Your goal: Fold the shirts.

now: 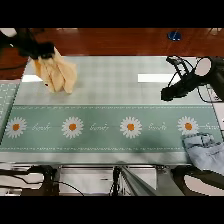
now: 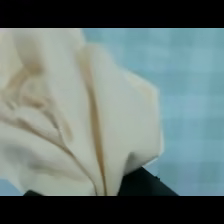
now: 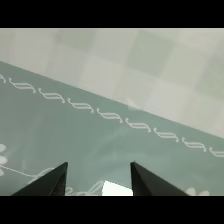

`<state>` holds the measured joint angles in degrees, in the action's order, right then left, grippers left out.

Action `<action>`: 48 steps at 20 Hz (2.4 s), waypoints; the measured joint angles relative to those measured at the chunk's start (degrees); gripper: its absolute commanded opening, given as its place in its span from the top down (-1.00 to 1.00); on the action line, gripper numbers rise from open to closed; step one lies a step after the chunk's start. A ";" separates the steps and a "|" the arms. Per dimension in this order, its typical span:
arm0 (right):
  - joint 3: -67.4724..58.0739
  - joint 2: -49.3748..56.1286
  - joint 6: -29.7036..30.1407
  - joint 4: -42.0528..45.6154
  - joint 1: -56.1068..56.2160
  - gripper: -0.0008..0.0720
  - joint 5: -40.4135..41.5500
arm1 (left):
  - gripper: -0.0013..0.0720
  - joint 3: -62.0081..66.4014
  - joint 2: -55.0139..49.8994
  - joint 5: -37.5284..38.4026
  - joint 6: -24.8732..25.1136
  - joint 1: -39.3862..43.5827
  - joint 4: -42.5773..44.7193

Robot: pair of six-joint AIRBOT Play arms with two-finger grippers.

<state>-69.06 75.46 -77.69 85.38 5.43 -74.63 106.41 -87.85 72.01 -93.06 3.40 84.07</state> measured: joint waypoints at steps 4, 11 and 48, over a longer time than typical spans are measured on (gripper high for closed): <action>0.00 -2.05 -1.49 7.17 0.00 -0.31 -5.01 | 0.88 6.43 11.28 0.42 0.72 6.67 -3.34; 0.00 -10.45 -2.97 11.93 0.00 -0.32 -8.09 | 0.88 5.66 18.47 4.70 0.92 22.03 -4.63; 0.15 -13.16 -1.79 4.39 -0.04 -0.51 -4.33 | -1.00 -44.70 3.96 3.96 28.46 0.46 -41.88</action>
<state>-68.90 62.30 -79.48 89.78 5.39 -78.96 61.71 -83.90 75.96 -64.60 3.86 42.19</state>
